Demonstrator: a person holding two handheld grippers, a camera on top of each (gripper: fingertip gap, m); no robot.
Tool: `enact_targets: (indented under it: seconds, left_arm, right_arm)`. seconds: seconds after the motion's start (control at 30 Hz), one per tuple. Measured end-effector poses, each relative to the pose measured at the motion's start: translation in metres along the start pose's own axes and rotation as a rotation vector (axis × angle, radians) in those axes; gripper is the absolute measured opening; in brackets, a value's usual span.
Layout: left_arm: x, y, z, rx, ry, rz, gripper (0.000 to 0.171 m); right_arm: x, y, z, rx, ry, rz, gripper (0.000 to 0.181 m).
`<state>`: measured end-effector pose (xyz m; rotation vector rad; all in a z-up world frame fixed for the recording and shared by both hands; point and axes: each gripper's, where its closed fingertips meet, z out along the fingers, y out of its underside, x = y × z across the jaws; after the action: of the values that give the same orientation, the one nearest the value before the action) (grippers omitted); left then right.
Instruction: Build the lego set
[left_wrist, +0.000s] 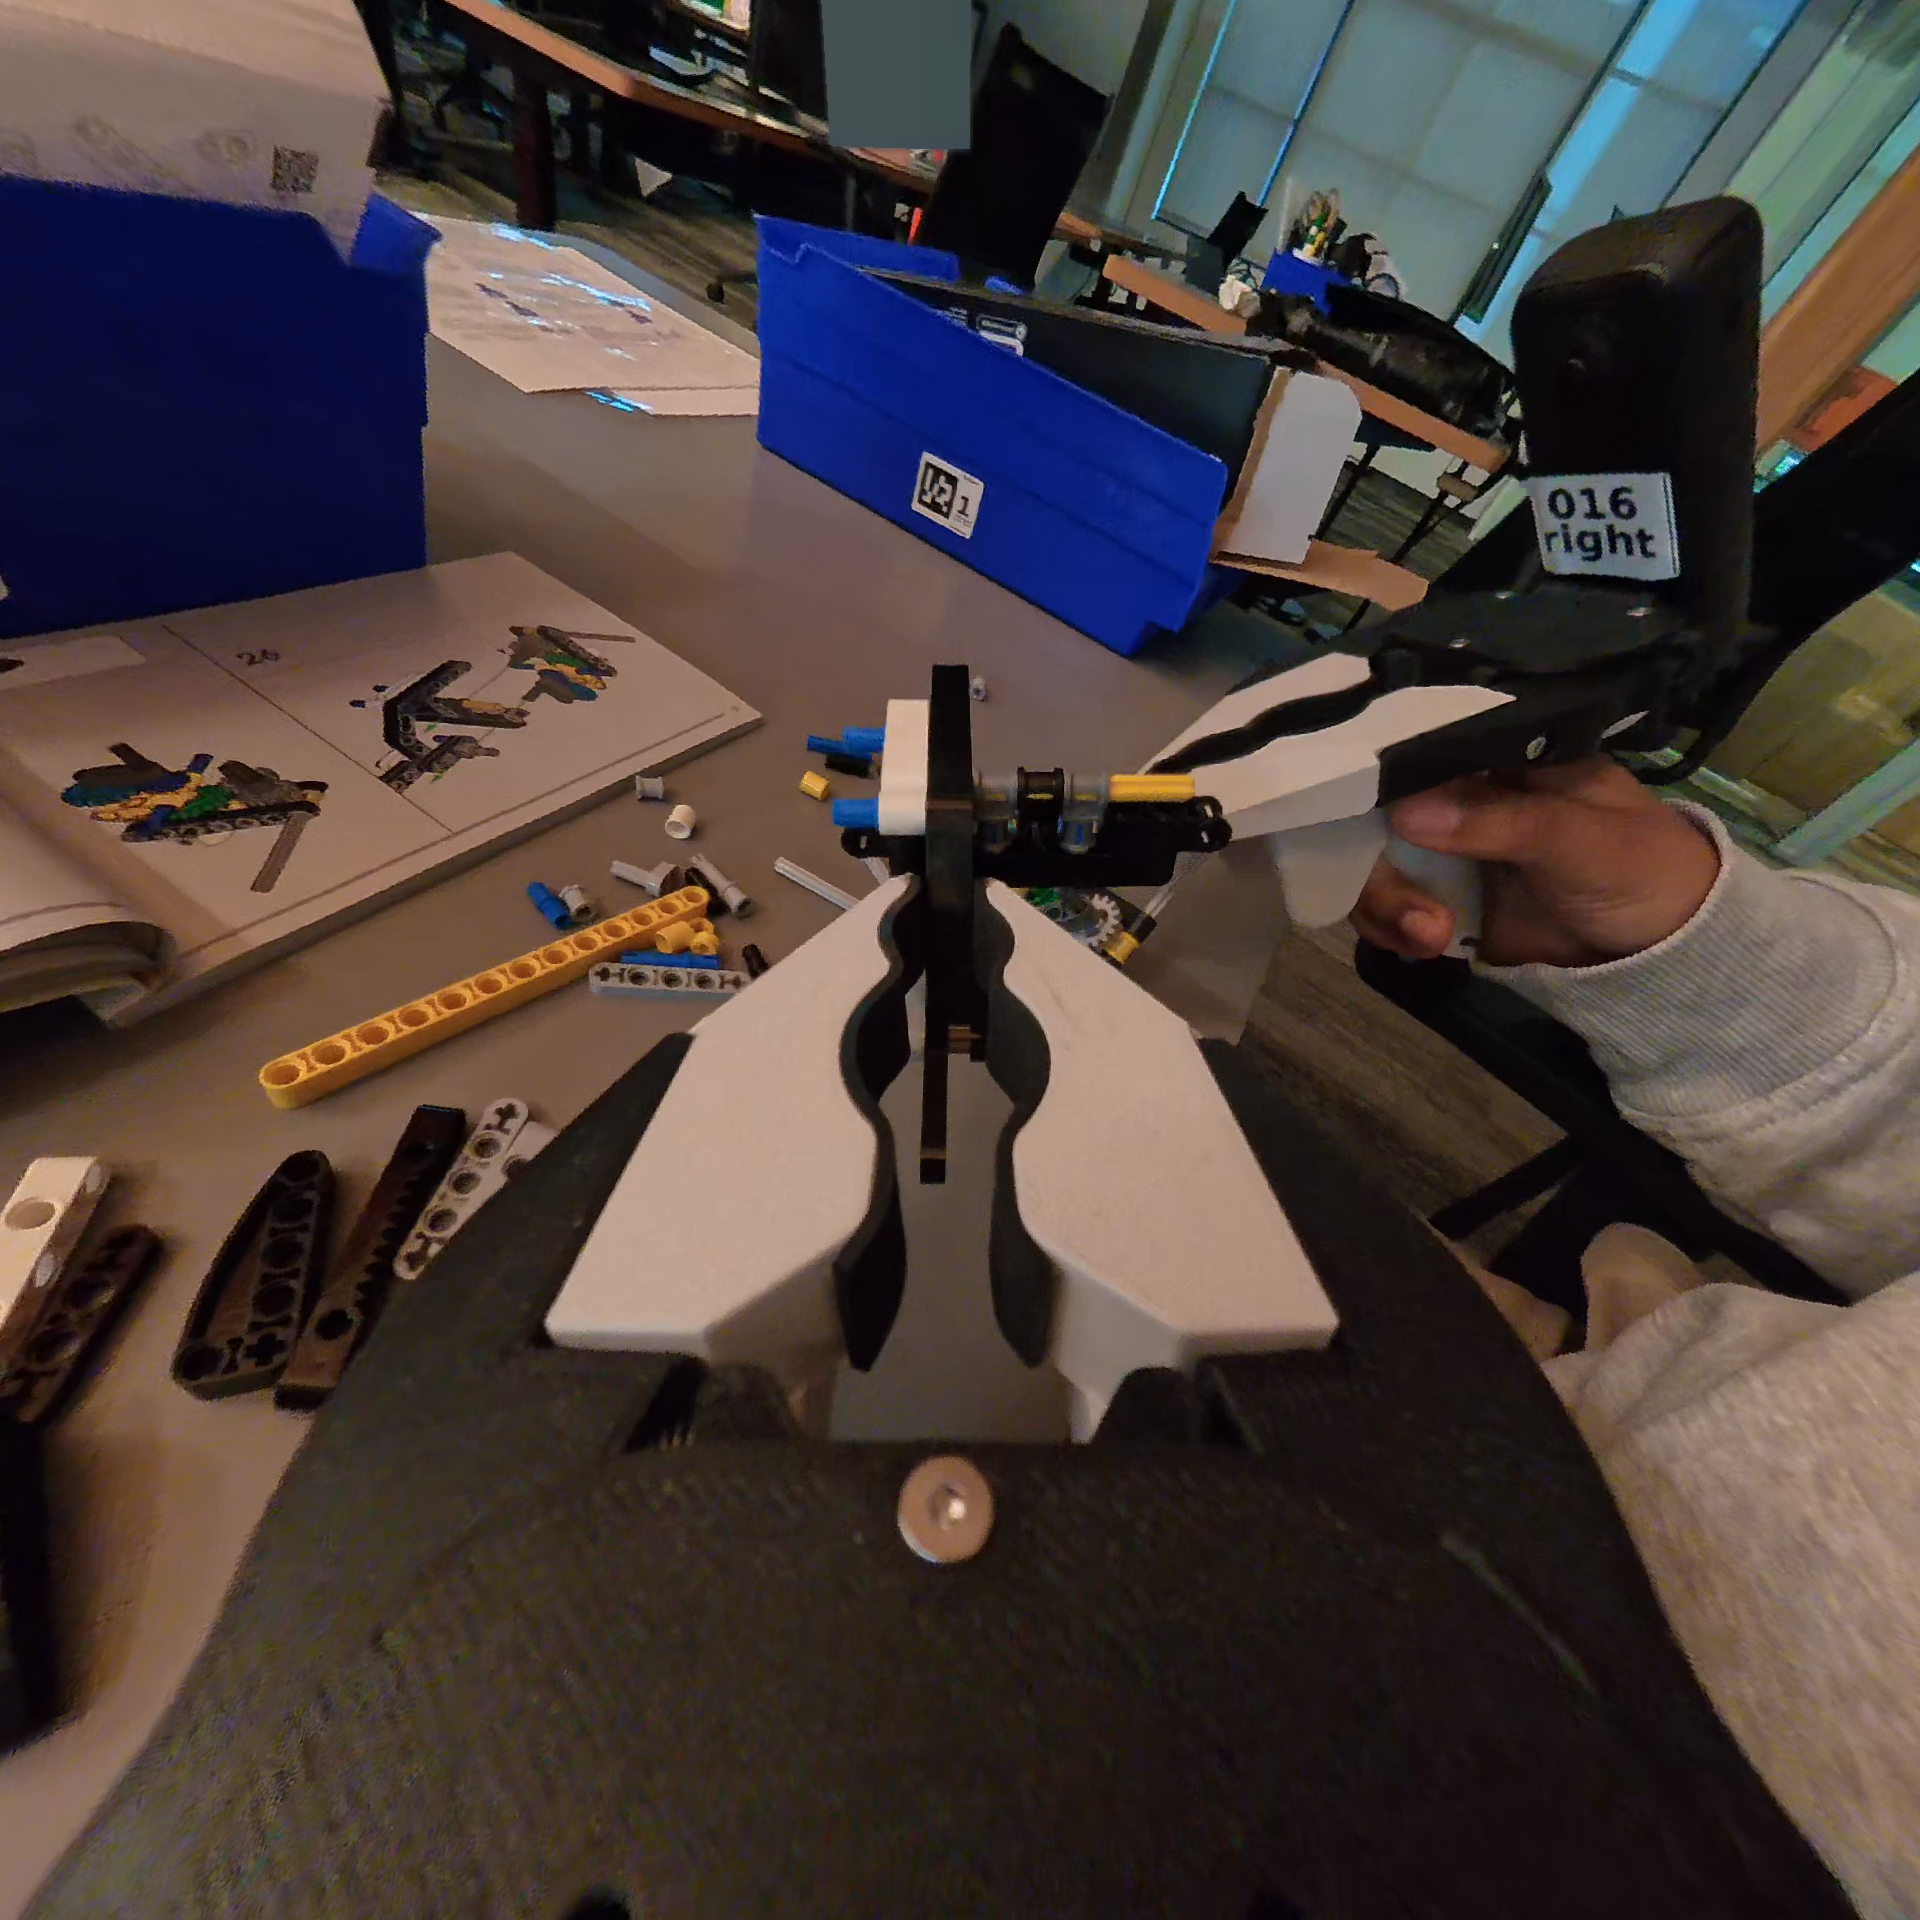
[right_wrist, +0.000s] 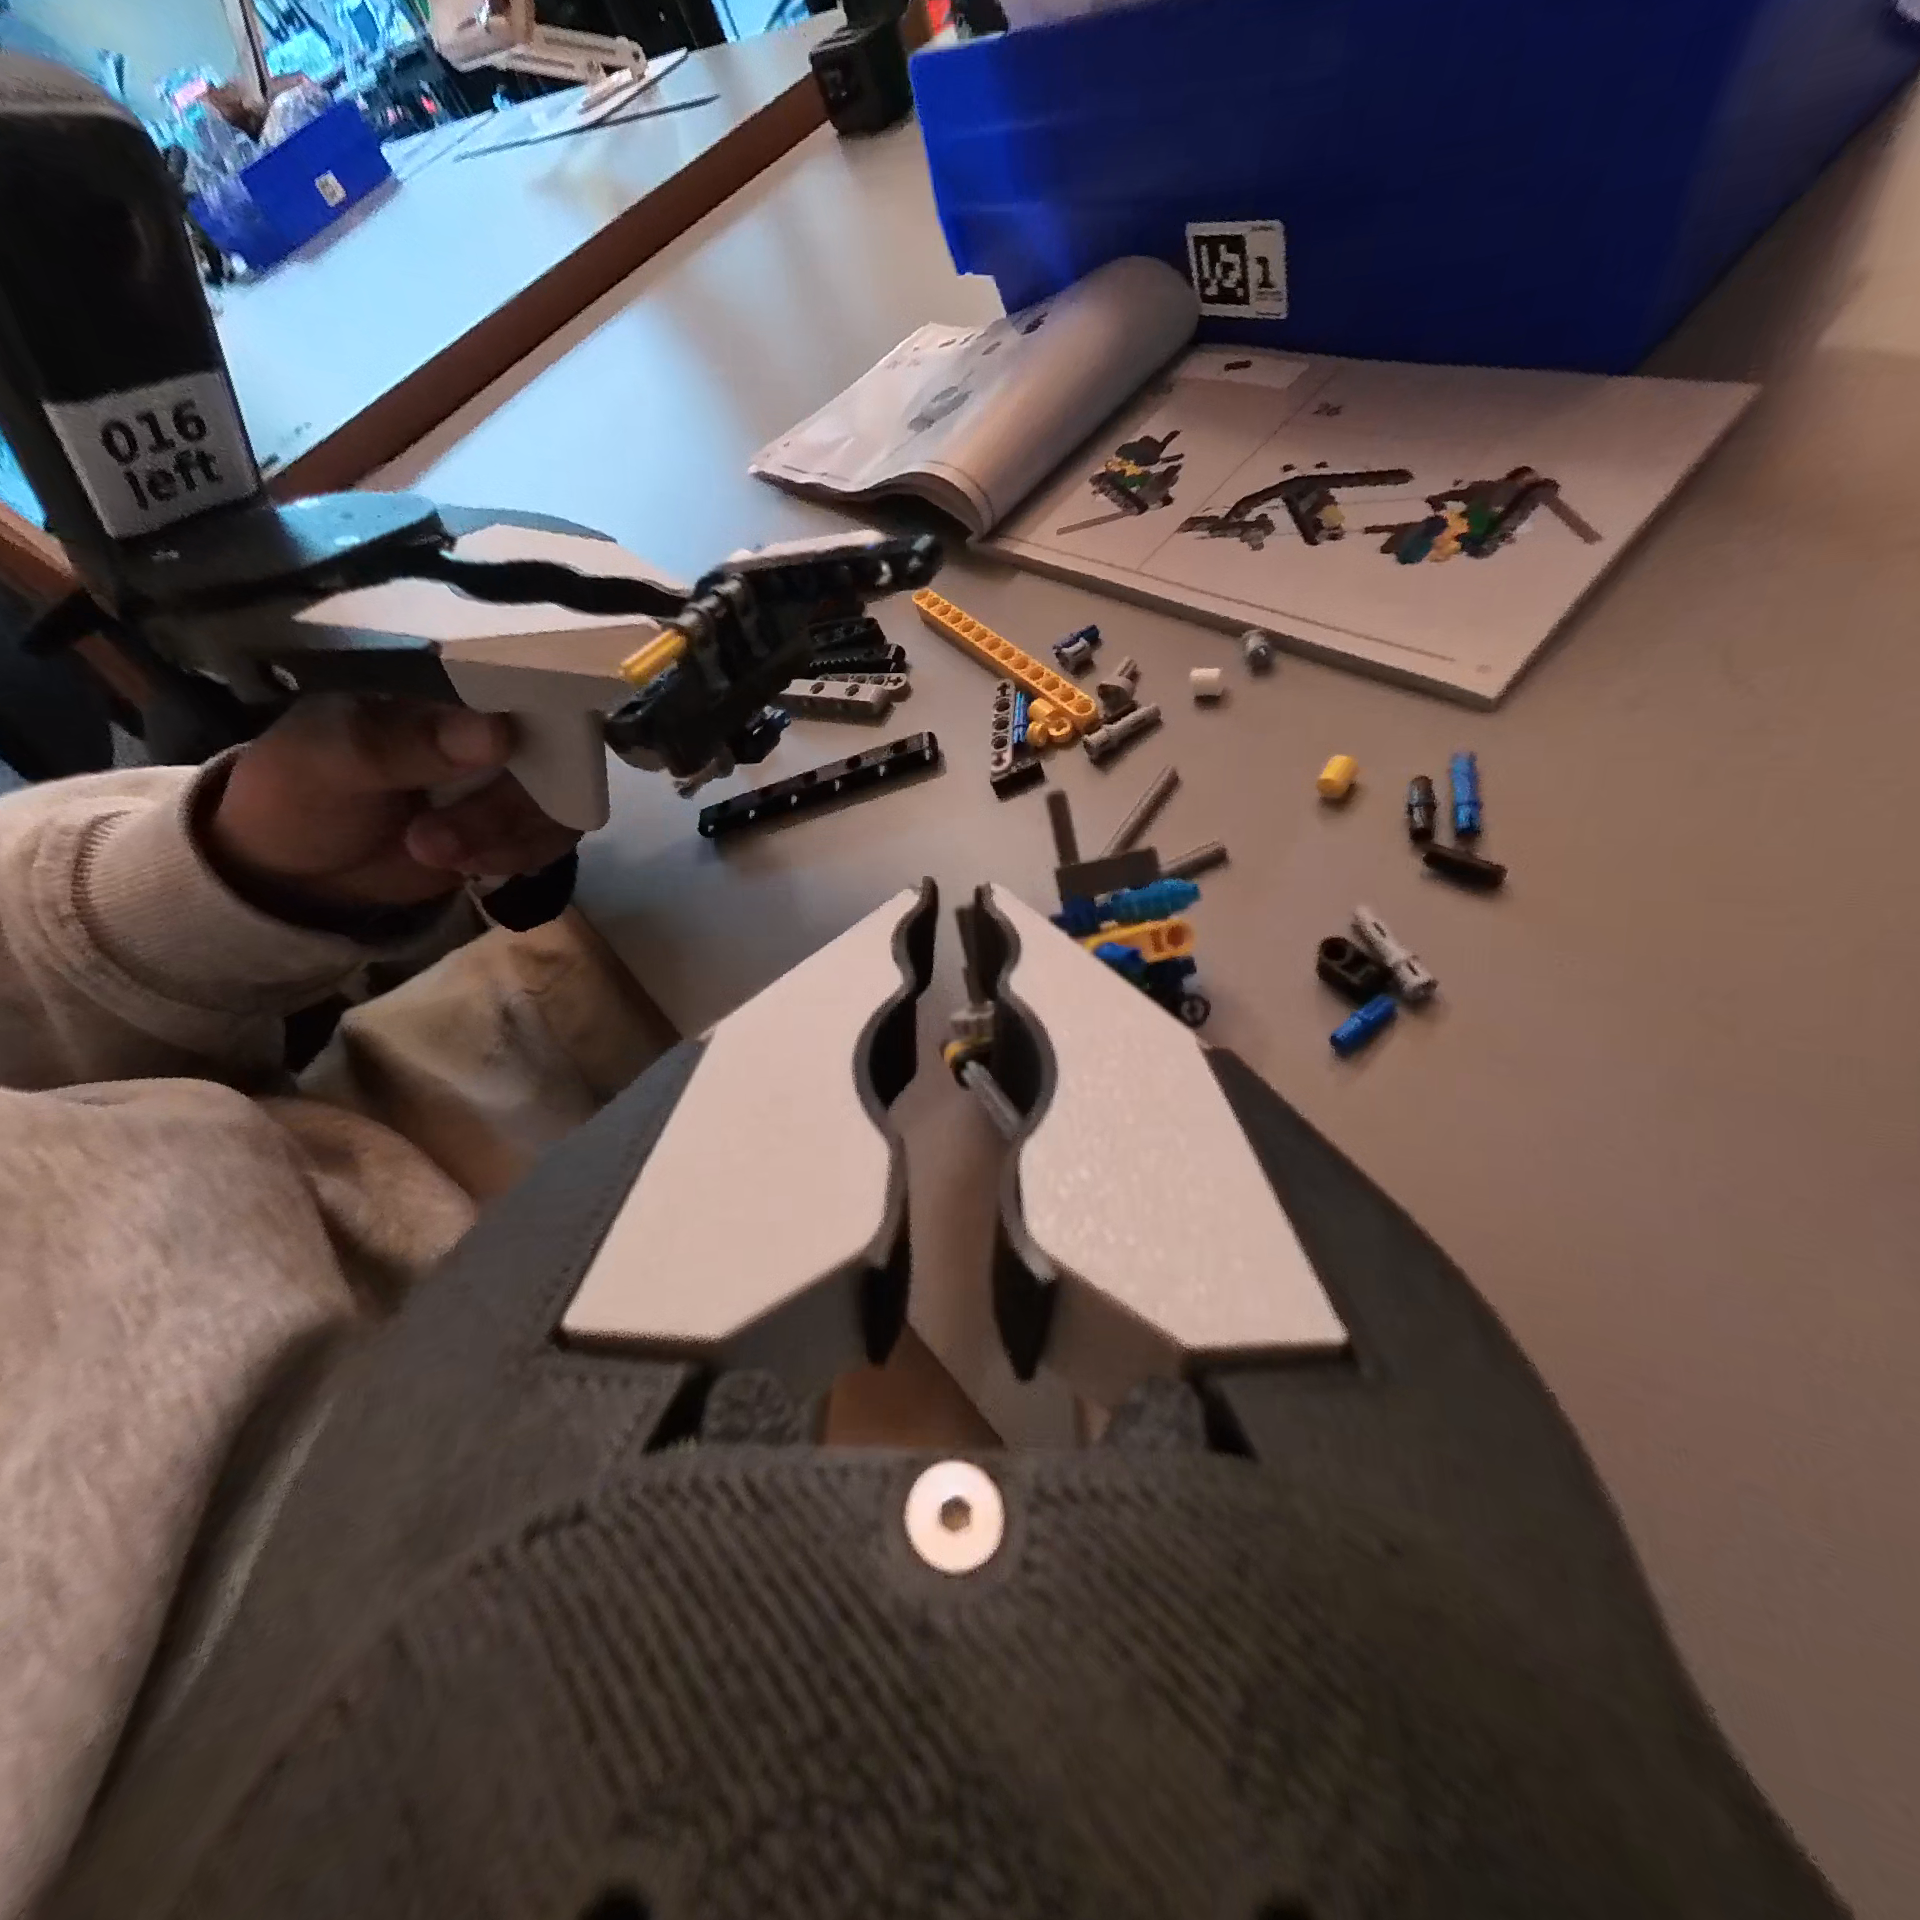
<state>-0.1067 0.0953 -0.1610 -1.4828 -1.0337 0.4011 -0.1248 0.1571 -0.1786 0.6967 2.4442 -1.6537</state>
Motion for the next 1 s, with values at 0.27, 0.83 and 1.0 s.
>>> enact_targets:
  seconds: [0.27,0.83,1.0]
  left_arm:
    - [-0.006,-0.005,-0.009,0.021,-0.014,-0.009,0.005]
    - [-0.012,-0.007,-0.012,0.033,-0.02,-0.024,0.005]
    - [-0.012,-0.006,-0.011,0.032,-0.018,-0.031,0.005]
  right_arm:
    - [-0.006,0.0,0.021,-0.113,0.063,-0.175,0.007]
    - [0.013,-0.032,-0.032,0.057,0.164,-0.14,0.045]
    - [0.025,-0.021,-0.074,0.187,0.273,-0.019,0.052]
